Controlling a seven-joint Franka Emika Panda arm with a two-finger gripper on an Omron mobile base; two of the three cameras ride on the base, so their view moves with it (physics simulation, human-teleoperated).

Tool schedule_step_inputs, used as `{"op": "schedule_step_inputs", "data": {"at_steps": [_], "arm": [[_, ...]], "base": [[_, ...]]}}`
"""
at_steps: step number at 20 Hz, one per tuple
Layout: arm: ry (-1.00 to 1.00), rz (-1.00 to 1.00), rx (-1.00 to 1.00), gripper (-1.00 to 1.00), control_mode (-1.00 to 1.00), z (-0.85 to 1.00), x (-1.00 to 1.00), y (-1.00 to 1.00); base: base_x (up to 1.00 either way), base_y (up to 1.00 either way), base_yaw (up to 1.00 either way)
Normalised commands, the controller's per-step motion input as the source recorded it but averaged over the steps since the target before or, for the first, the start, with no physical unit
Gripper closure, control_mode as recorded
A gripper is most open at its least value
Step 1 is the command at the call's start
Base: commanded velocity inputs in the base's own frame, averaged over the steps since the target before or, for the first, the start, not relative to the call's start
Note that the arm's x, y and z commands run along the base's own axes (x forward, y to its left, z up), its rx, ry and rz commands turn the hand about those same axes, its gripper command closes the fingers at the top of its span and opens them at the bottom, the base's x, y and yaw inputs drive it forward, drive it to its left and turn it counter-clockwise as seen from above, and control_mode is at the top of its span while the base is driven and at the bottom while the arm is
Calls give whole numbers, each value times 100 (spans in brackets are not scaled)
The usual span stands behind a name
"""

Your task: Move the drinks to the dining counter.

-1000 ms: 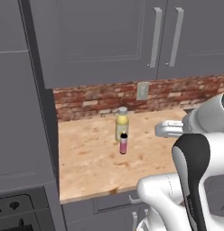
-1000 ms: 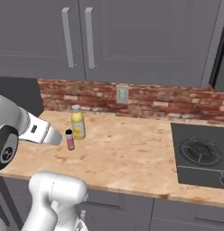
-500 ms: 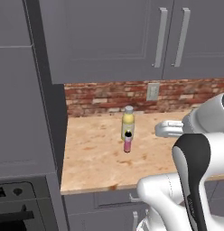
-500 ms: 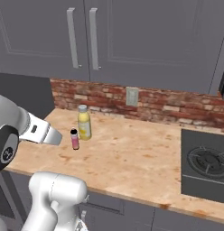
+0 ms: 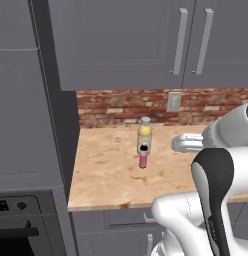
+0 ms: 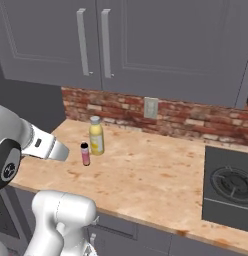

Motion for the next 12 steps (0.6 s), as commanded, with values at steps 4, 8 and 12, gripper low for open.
{"op": "schedule_step_inputs", "data": {"at_steps": [4, 8, 12], "arm": [[0, 0, 0, -100, 100, 0, 0, 0], [0, 0, 0, -100, 100, 0, 0, 0], [0, 0, 0, -100, 100, 0, 0, 0]], "base": [[21, 1, 6], [35, 0, 10], [36, 0, 10]]}}
